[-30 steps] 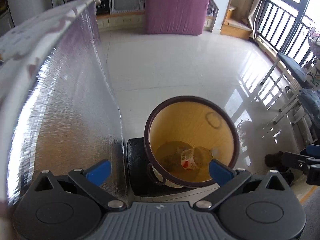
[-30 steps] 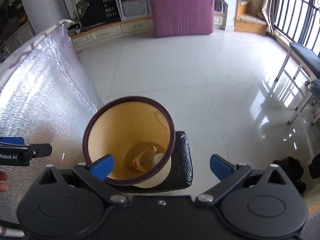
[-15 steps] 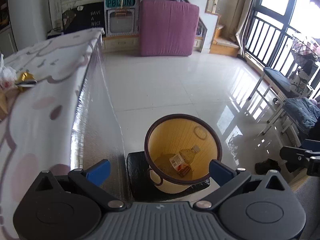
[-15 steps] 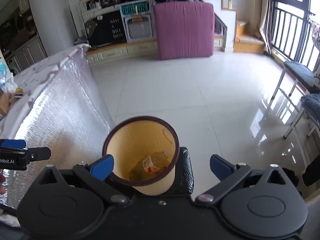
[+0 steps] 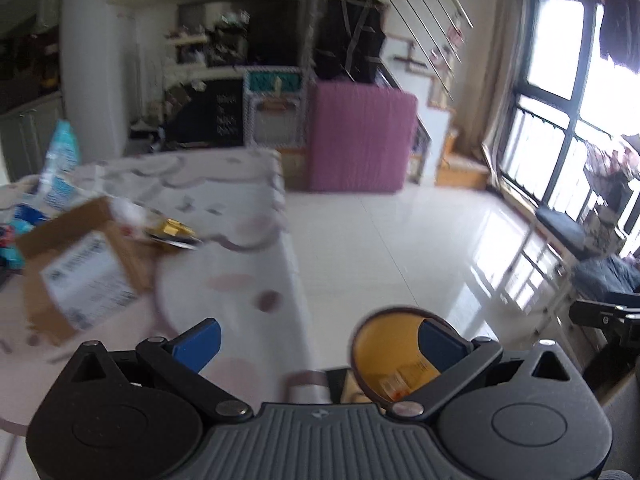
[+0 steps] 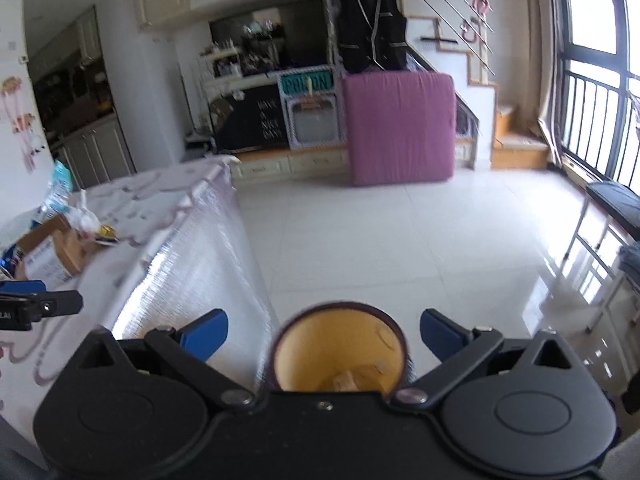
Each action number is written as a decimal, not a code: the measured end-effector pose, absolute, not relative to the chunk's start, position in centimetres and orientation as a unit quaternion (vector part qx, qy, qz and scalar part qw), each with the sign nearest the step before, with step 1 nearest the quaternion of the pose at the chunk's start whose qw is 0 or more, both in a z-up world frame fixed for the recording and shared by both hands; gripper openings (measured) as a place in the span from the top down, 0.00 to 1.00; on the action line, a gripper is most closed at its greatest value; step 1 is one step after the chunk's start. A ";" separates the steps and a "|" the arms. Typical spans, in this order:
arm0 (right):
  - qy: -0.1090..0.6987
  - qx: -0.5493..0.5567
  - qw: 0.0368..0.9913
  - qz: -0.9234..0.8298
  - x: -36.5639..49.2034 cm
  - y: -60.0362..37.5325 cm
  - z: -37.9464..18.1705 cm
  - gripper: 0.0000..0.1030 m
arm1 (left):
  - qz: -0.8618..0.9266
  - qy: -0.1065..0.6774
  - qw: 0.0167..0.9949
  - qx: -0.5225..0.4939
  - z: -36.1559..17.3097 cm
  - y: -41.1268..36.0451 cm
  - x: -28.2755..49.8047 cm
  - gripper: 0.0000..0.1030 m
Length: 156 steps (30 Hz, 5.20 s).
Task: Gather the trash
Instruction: 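Raise both open tools away from the wastebasket back toward the table, then move both tools toward the cardboard box and gold wrapper on the table, then grasp the cardboard box with the left tool while the right tool grasps the gold wrapper, then carry the box and gold wrapper with both tools over the wastebasket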
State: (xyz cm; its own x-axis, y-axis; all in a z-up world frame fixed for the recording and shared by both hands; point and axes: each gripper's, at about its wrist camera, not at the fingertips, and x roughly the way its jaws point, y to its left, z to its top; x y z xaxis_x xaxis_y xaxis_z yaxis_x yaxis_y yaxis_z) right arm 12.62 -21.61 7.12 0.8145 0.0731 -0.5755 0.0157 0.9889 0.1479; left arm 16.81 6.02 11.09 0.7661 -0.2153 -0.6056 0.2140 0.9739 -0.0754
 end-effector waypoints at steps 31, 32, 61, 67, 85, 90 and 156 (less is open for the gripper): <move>0.265 0.017 0.949 0.168 20.6 4.0 6.7 0.00 | -0.203 0.287 0.929 0.115 7.1 30.7 22.9 0.00; 0.269 0.011 0.948 0.169 21.0 4.7 6.5 0.00 | -0.207 0.286 0.928 0.118 6.7 30.9 23.6 0.00; 0.309 -0.002 0.925 0.221 31.4 10.9 2.4 0.39 | -0.310 0.246 0.917 0.051 3.3 31.1 27.7 0.09; 0.302 -0.012 0.920 0.248 31.1 11.9 2.6 0.43 | -0.238 0.240 0.941 0.019 3.7 30.1 25.0 0.09; 0.269 -0.186 0.913 0.245 32.2 12.3 3.2 0.47 | -0.174 0.257 0.944 0.111 3.8 27.0 25.5 0.06; 0.262 -0.213 0.901 0.274 33.8 12.9 2.5 0.48 | -0.172 0.263 0.946 0.085 3.7 27.8 25.5 0.08; 0.232 0.007 0.957 0.173 15.5 -3.5 9.5 0.59 | -0.036 0.239 0.970 -0.027 11.3 15.3 13.9 0.16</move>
